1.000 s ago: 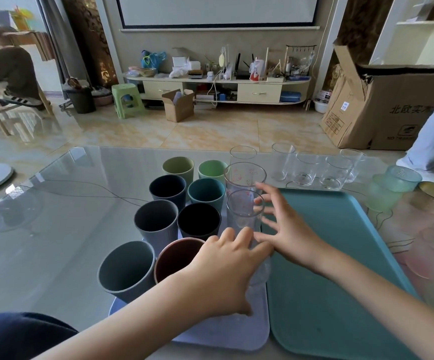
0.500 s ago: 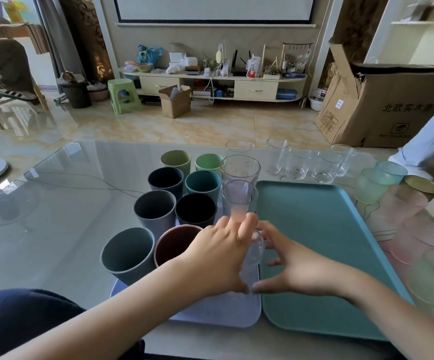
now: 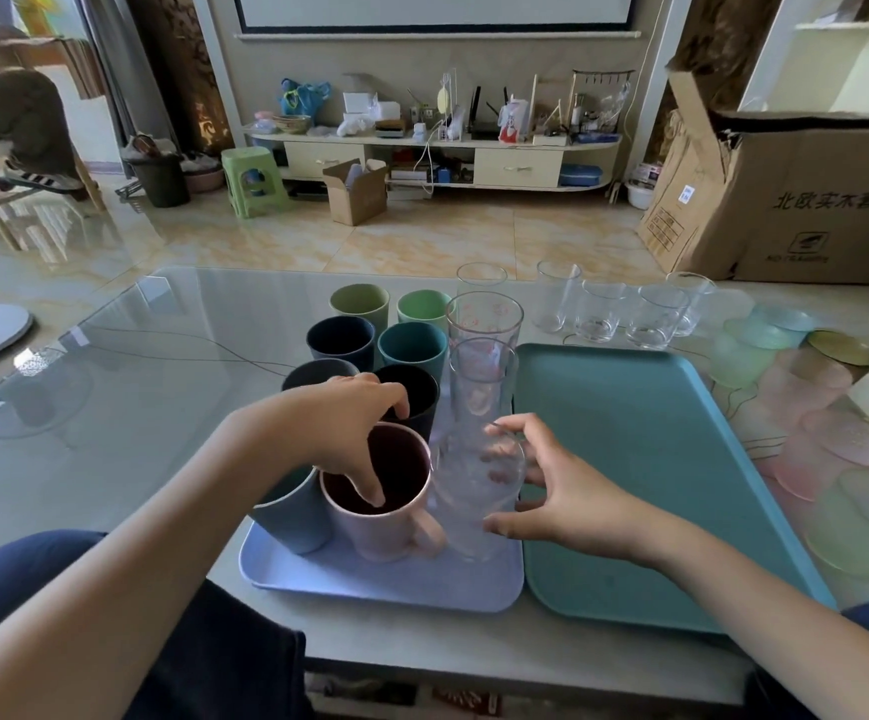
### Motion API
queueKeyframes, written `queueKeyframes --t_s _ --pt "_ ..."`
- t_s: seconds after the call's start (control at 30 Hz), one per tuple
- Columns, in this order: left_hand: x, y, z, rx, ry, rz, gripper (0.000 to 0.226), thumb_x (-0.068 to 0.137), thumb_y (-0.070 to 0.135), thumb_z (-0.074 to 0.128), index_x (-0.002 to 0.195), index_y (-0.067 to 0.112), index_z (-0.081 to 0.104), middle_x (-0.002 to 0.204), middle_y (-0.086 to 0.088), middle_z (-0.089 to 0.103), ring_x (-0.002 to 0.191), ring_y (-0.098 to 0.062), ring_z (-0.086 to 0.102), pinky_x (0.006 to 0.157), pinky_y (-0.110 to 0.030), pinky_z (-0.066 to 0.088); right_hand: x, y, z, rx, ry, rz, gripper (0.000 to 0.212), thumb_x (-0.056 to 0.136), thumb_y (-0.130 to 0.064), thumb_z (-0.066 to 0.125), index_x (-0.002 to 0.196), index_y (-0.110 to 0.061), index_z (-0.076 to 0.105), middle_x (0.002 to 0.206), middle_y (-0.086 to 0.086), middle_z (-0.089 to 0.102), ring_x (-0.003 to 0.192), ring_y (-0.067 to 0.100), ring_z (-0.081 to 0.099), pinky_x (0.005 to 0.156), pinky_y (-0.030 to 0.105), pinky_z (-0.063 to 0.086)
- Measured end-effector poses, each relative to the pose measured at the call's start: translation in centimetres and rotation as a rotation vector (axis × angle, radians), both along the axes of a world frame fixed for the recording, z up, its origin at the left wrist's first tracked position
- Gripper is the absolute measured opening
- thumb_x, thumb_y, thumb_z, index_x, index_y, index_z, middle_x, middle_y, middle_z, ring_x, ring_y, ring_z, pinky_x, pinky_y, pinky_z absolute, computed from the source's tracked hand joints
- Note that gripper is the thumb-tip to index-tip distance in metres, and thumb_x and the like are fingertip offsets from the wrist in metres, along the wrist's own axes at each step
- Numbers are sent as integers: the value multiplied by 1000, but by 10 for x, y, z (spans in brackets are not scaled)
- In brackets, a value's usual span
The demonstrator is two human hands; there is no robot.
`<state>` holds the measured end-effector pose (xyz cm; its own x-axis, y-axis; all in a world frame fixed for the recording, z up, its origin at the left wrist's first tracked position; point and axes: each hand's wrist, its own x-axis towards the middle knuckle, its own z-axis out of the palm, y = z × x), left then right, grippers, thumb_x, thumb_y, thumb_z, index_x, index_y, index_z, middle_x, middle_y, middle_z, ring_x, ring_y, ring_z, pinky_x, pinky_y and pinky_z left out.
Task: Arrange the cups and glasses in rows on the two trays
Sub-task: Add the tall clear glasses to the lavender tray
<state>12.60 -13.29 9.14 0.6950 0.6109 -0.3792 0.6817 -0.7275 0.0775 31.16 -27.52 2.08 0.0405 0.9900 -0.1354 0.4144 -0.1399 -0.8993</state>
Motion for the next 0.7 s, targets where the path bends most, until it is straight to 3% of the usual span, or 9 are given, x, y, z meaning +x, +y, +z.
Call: queueKeyframes --t_s 0.13,0.27,0.37,0.5,0.6,0.7 --pt "3 7 -4 68 -95 2 58 70 32 79 121 28 52 117 4 54 101 -15 51 89 -39 49 0 -2 2 4 -78 -20 76 70 -25 82 127 -44 35 124 -15 52 118 2 51 92 21 49" --pt "5 9 -6 196 -177 9 35 77 26 72 110 32 62 110 12 64 90 -9 52 79 -34 52 -1 -3 3 20 -124 -26 76 67 -29 83 126 -41 38 120 -26 49 116 2 51 95 26 48" --pt "7 12 -10 259 -228 8 28 76 21 72 101 31 64 105 14 65 92 -13 59 70 -30 49 -3 -3 3 35 -128 -36 73 67 -29 84 124 -40 39 119 -27 49 113 1 53 88 21 49" --pt "8 17 -16 261 -263 -24 20 73 17 71 84 28 60 92 11 60 82 -15 54 61 -29 44 -4 -3 1 42 -133 -46 72 66 -32 84 122 -39 40 119 -22 51 113 0 52 87 22 48" --pt "9 17 -19 258 -273 -56 16 74 15 67 79 28 58 89 10 59 84 -18 58 63 -33 47 -3 -2 1 34 -155 -36 73 65 -32 85 122 -38 39 118 -19 52 108 5 56 84 20 47" --pt "10 18 -23 280 -323 -70 17 73 10 63 75 26 55 86 7 60 82 -21 57 65 -37 50 0 0 2 25 -189 -20 74 63 -34 85 121 -40 40 115 -15 54 106 11 57 93 26 47"
